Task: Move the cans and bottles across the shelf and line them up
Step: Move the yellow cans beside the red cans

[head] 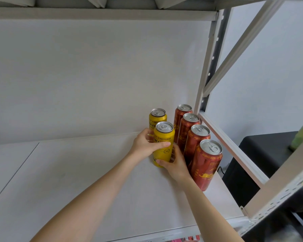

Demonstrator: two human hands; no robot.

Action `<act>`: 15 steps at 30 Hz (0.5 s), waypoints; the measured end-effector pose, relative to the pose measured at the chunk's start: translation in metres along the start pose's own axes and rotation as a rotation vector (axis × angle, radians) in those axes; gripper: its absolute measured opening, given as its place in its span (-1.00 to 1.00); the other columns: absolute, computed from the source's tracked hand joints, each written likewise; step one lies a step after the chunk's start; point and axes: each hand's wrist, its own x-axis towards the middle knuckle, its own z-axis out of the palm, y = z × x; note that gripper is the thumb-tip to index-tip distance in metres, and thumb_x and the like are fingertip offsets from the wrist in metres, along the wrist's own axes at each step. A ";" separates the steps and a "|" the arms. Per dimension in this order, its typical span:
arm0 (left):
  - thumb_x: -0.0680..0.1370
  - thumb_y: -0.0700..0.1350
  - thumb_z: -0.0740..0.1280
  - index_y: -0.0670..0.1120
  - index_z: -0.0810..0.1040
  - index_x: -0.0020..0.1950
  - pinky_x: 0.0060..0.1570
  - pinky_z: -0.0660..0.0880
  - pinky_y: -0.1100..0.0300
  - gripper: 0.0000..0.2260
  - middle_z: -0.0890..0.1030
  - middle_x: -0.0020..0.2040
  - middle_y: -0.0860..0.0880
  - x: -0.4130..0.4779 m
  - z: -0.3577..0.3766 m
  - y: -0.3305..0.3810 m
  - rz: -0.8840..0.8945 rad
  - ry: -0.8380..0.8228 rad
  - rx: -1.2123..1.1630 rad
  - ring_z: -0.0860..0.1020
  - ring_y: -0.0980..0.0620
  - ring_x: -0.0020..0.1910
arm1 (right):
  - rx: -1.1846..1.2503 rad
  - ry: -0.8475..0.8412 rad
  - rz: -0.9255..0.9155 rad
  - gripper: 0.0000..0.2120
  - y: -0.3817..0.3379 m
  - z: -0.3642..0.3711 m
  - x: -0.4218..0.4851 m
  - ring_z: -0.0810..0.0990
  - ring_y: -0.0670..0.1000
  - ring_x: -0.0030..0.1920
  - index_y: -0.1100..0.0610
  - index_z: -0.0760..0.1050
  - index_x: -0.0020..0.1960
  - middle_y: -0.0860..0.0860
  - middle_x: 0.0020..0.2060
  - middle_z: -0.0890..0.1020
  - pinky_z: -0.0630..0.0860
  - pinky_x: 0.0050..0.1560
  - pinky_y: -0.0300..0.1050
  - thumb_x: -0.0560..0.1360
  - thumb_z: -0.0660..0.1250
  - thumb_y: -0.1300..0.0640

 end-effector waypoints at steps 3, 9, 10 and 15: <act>0.01 0.25 0.62 0.05 0.53 0.02 0.04 0.62 -0.07 -0.33 0.66 -0.01 0.03 0.005 0.000 0.001 -0.016 0.009 0.007 0.67 0.05 -0.02 | -0.003 0.016 0.005 -0.35 0.003 0.001 0.007 0.58 -0.06 0.14 0.01 0.35 0.30 -0.03 0.14 0.59 0.53 -0.02 -0.31 0.34 0.53 0.35; 0.02 0.24 0.62 0.03 0.53 0.03 0.05 0.62 -0.06 -0.32 0.68 -0.01 0.01 0.014 -0.002 0.001 -0.035 0.008 -0.004 0.67 0.05 -0.01 | 0.012 0.033 0.003 -0.32 0.005 0.004 0.017 0.56 -0.22 0.06 0.07 0.34 0.33 -0.04 0.14 0.56 0.51 -0.04 -0.36 0.32 0.52 0.40; 0.02 0.24 0.62 0.03 0.53 0.03 0.05 0.62 -0.06 -0.32 0.68 0.00 0.01 0.014 -0.002 0.001 -0.038 0.004 -0.005 0.67 0.05 -0.01 | 0.011 0.035 0.003 -0.32 0.006 0.004 0.018 0.56 -0.24 0.06 0.06 0.34 0.32 -0.04 0.14 0.56 0.51 -0.04 -0.36 0.32 0.52 0.41; 0.02 0.23 0.63 0.02 0.53 0.04 0.06 0.62 -0.05 -0.32 0.68 0.00 0.00 0.016 -0.004 0.002 -0.052 -0.011 -0.015 0.67 0.04 0.00 | 0.027 0.026 0.029 -0.32 0.004 0.004 0.020 0.56 -0.18 0.09 0.09 0.33 0.34 0.04 0.18 0.56 0.52 -0.05 -0.35 0.33 0.51 0.40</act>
